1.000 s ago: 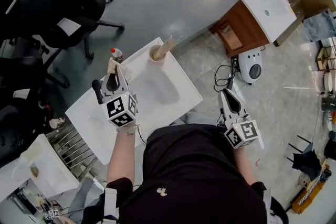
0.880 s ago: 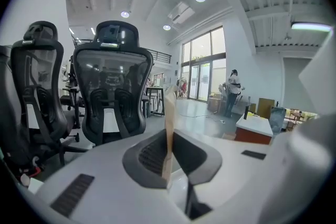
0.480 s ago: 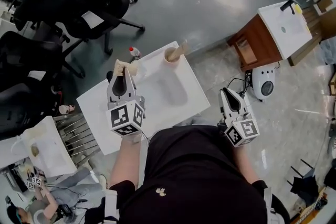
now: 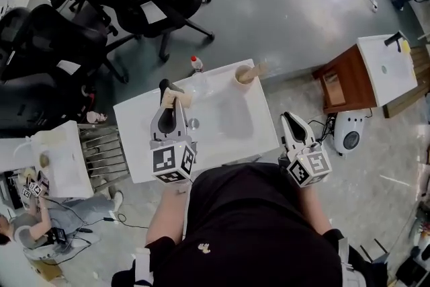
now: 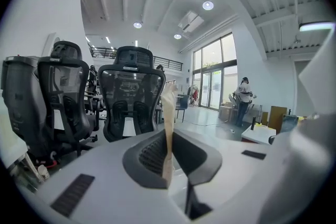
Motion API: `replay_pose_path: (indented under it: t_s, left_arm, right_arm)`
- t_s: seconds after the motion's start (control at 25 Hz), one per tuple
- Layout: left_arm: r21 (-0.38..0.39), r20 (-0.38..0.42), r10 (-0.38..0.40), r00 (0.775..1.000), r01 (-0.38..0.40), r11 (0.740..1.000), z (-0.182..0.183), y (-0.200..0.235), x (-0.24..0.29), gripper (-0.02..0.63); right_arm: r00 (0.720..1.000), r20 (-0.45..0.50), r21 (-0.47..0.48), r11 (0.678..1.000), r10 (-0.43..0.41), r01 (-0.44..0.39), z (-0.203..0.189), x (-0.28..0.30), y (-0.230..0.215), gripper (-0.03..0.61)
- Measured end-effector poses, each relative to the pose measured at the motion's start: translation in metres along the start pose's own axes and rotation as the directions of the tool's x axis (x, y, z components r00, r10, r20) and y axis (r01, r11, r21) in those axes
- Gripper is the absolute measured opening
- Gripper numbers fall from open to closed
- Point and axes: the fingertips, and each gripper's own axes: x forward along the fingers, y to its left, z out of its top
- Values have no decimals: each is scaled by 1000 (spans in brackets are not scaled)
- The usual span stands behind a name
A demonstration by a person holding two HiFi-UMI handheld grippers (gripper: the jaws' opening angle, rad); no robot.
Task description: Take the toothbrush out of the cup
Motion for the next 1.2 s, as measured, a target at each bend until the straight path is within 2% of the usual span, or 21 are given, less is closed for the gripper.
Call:
replay_pose_path:
  t_s: [0.32, 0.68, 0.96, 1.2]
  left_arm:
    - [-52, -21, 45, 999, -46, 998, -22, 8, -30, 38]
    - [-85, -72, 108, 992, -114, 990, -52, 13, -59, 38]
    - [-103, -115, 161, 980, -173, 979, -69, 20, -77, 38]
    - [-109, -142, 223, 964, -239, 965, -78, 26, -92, 38]
  right_arm:
    - [993, -36, -16, 994, 112, -112, -8, 25, 19, 67]
    - [978, -94, -4, 982, 188, -190, -24, 45, 32, 67]
    - [968, -142, 8, 978, 208, -209, -38, 68, 27, 67]
    - [971, -174, 8, 986, 166, -168, -47, 97, 2, 67]
